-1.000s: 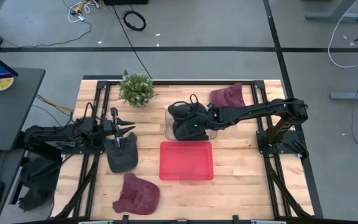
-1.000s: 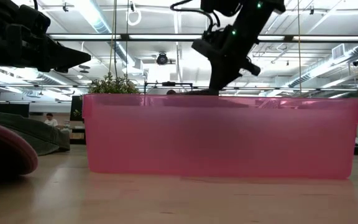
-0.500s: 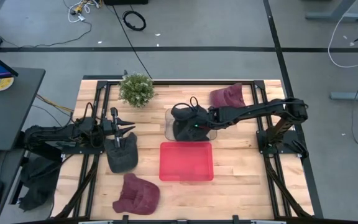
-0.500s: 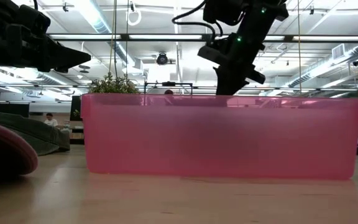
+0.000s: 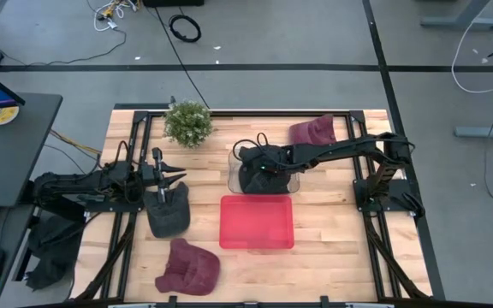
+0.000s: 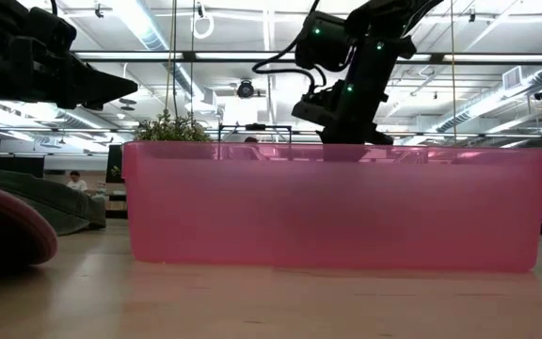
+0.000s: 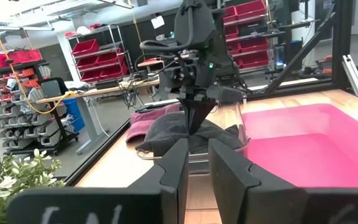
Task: Pick & Place hat
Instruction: Put the top black cap into the transparent bin
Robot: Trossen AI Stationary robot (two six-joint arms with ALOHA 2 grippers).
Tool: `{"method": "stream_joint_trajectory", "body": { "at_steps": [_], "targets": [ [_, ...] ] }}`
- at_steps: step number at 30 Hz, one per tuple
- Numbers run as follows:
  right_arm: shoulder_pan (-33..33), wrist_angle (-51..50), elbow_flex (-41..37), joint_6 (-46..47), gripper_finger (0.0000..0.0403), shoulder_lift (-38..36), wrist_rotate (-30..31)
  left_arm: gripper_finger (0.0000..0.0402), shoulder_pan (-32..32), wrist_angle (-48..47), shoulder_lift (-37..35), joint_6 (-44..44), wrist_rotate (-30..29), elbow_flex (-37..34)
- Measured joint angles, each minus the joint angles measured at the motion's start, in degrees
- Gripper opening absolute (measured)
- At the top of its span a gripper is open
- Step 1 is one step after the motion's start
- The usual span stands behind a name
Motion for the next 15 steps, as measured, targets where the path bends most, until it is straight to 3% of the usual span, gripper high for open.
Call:
{"method": "stream_joint_trajectory", "body": {
  "at_steps": [15],
  "targets": [
    [-1.8,1.0,-0.1,-3.2,0.0005,2.6,-3.5,0.0067,0.0,0.0,0.0,0.0,0.0,0.0]
  ]
}}
